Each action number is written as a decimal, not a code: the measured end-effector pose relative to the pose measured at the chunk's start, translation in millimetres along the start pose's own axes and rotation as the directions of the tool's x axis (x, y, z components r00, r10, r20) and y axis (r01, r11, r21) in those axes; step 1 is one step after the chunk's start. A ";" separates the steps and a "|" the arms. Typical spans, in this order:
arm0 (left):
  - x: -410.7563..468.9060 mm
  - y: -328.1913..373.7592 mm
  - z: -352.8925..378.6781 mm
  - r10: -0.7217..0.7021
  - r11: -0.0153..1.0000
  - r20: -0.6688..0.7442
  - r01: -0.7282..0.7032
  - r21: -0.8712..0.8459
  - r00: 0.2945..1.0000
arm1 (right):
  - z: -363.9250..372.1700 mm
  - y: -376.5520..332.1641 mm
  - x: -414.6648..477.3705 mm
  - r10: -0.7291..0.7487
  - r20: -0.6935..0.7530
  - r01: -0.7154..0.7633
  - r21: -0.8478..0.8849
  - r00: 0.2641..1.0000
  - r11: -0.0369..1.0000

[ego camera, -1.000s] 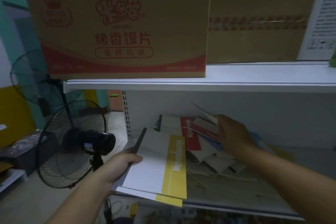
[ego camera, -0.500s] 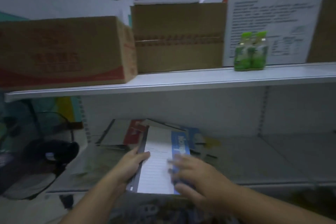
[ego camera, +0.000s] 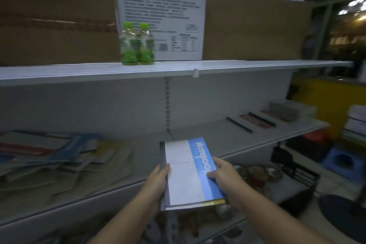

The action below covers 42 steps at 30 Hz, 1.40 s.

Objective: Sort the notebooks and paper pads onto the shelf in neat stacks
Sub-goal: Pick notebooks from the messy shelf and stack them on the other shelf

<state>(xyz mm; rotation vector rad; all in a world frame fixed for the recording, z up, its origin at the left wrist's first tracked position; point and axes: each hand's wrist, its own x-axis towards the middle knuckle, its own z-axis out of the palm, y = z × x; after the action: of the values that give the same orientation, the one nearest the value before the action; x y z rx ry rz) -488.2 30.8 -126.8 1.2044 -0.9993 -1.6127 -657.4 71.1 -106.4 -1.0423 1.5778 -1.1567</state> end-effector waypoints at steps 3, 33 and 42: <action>18.4 -8.2 45.8 -0.078 0.997 0.066 0.080 -0.020 0.995 | -44.1 11.1 15.1 0.026 -0.049 -0.027 -0.025 0.998 0.999; 315.9 -33.4 366.5 0.090 0.870 0.323 -0.232 0.436 0.942 | -357.8 27.4 386.1 0.117 -0.259 -0.206 -0.351 0.959 0.913; 361.4 -56.7 417.3 0.158 0.378 0.178 -0.226 0.898 0.971 | -382.7 50.7 472.1 -0.116 -0.030 0.059 -0.718 0.993 0.694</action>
<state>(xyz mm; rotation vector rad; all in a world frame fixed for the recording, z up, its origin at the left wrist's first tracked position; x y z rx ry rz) -961.1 -252.2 -192.5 1.6316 -2.1598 -0.8090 -1148.4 -284.1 -175.0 -1.6018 2.1327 -0.6108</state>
